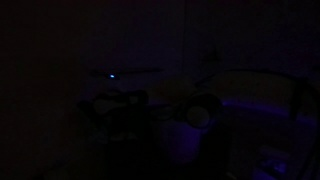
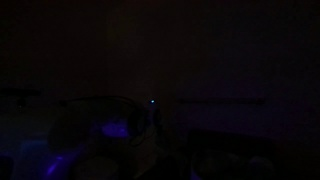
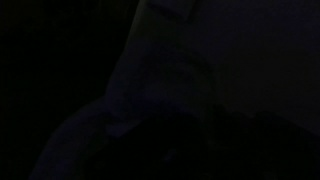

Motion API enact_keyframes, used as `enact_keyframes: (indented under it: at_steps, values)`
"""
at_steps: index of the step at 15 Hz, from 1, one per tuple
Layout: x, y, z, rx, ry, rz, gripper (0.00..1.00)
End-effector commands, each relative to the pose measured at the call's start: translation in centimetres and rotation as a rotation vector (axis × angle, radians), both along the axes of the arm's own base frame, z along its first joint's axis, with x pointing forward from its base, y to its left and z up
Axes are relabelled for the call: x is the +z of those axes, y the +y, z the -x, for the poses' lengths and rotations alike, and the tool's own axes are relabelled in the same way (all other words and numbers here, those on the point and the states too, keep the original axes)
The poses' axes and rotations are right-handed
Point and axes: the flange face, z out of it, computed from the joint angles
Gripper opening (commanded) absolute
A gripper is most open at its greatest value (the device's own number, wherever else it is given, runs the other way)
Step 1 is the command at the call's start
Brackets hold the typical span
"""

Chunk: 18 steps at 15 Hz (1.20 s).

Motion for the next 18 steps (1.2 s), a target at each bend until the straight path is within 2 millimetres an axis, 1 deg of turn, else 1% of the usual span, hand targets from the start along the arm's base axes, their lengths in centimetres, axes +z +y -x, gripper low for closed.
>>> enact_keyframes:
  at_steps: [1, 6, 10, 14, 15, 16, 18]
  values:
    - [0.0, -4.5, -1.2, -0.171, 0.031, -0.090, 0.09]
    - [1.0, -10.8, -2.7, -0.361, -0.030, -0.224, 0.09]
    - [1.8, -14.8, -3.4, -0.528, -0.090, -0.292, 0.09]
    - [1.8, -18.6, -3.7, -0.711, -0.081, -0.372, 0.08]
    - [1.8, -19.3, -3.8, -0.742, -0.080, -0.382, 0.16]
    - [1.8, -20.1, -3.8, -0.770, -0.081, -0.387, 0.40]
    - [1.9, -21.5, -3.9, -0.813, -0.092, -0.399, 0.43]
